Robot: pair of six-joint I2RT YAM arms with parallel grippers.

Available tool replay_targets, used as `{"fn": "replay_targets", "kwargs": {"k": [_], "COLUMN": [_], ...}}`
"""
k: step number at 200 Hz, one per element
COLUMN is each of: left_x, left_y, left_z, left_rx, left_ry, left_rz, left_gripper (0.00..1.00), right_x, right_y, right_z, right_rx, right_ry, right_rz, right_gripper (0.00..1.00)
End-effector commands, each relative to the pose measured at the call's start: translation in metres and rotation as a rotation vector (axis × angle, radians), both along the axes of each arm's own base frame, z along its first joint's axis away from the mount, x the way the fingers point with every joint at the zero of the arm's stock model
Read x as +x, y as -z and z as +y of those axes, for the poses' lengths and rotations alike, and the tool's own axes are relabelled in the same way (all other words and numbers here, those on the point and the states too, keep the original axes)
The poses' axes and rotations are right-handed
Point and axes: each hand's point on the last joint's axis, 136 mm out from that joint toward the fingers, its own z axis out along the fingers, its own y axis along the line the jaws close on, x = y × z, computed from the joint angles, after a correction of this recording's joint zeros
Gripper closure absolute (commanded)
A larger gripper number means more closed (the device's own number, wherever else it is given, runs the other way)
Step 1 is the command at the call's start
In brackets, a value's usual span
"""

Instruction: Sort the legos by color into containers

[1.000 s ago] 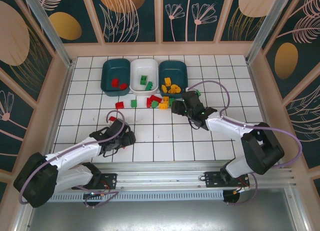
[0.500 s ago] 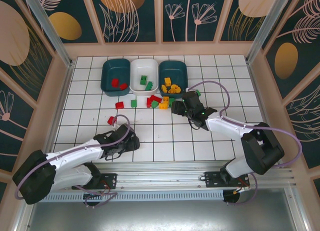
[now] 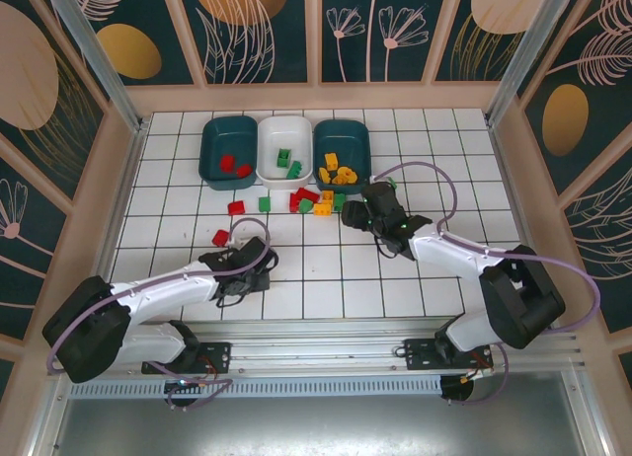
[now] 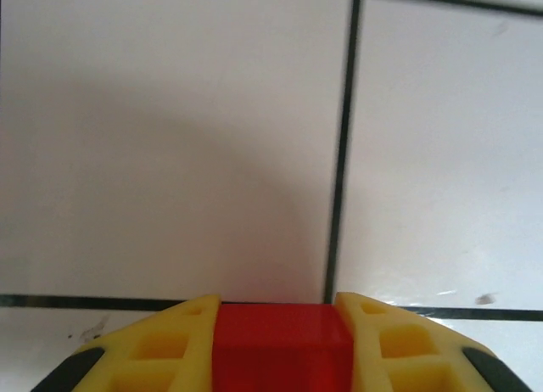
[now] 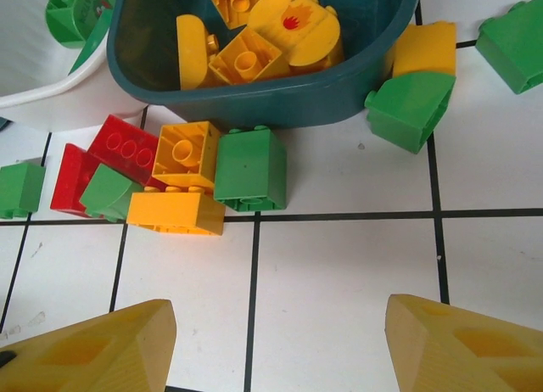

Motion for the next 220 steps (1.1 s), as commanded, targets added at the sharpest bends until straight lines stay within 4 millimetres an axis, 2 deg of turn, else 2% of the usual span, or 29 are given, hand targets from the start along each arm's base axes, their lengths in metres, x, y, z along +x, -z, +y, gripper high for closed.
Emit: {"fn": "replay_targets", "kwargs": {"k": [1,22,42,46,51,62,89,93,117,137,162,172,192,206,220], "left_x": [0.035,0.08,0.14,0.149,0.169,0.201,0.27,0.279,0.325,0.346,0.355,0.355,0.353,0.35,0.344], "left_y": [-0.049,-0.093,-0.131,-0.132,-0.147,-0.159,-0.147,-0.133,-0.106,-0.083,-0.072,-0.071,-0.077,-0.086,-0.099], "left_z": [-0.018,-0.023,-0.006,0.0,0.006,0.02,0.044,0.046,0.056,0.061,0.071,0.075,0.082,0.085,0.09], "left_rx": [-0.006,-0.058,-0.154,-0.162,-0.178,-0.173,-0.189,-0.183,-0.149,-0.113,-0.06,-0.05,-0.023,-0.016,-0.005], "left_ry": [0.029,0.005,-0.076,-0.089,-0.111,-0.149,-0.215,-0.223,-0.23,-0.231,-0.239,-0.247,-0.263,-0.271,-0.291], "left_rz": [-0.146,-0.247,-0.343,-0.343,-0.375,-0.397,-0.363,-0.333,-0.265,-0.214,-0.196,-0.193,-0.198,-0.21,-0.23], "left_gripper": [0.86,0.98,0.98,0.99,0.99,0.99,0.99,0.99,0.95,0.87,0.71,0.68,0.54,0.49,0.38], "right_x": [0.002,0.005,0.005,0.005,0.005,0.004,0.0,0.0,-0.001,-0.002,-0.006,-0.007,-0.004,-0.002,0.0], "right_y": [-0.004,-0.004,-0.003,-0.003,-0.003,-0.002,-0.005,-0.006,-0.011,-0.015,-0.018,-0.018,-0.019,-0.02,-0.021], "right_z": [-0.005,-0.003,0.0,0.0,0.002,0.004,0.0,-0.001,-0.013,-0.026,-0.028,-0.028,-0.025,-0.022,-0.019], "right_rx": [0.023,0.027,0.036,0.038,0.041,0.048,0.041,0.038,0.015,0.01,0.015,0.013,0.016,0.023,0.034], "right_ry": [0.016,0.012,0.006,0.004,-0.002,-0.011,-0.01,-0.008,0.01,0.029,0.02,0.017,0.011,0.006,0.0], "right_rz": [-0.019,-0.02,-0.016,-0.015,-0.012,-0.005,-0.006,-0.01,-0.019,-0.019,-0.016,-0.016,-0.014,-0.015,-0.015], "right_gripper": [0.33,0.33,0.33,0.34,0.34,0.34,0.34,0.34,0.34,0.34,0.33,0.33,0.33,0.33,0.33]}}
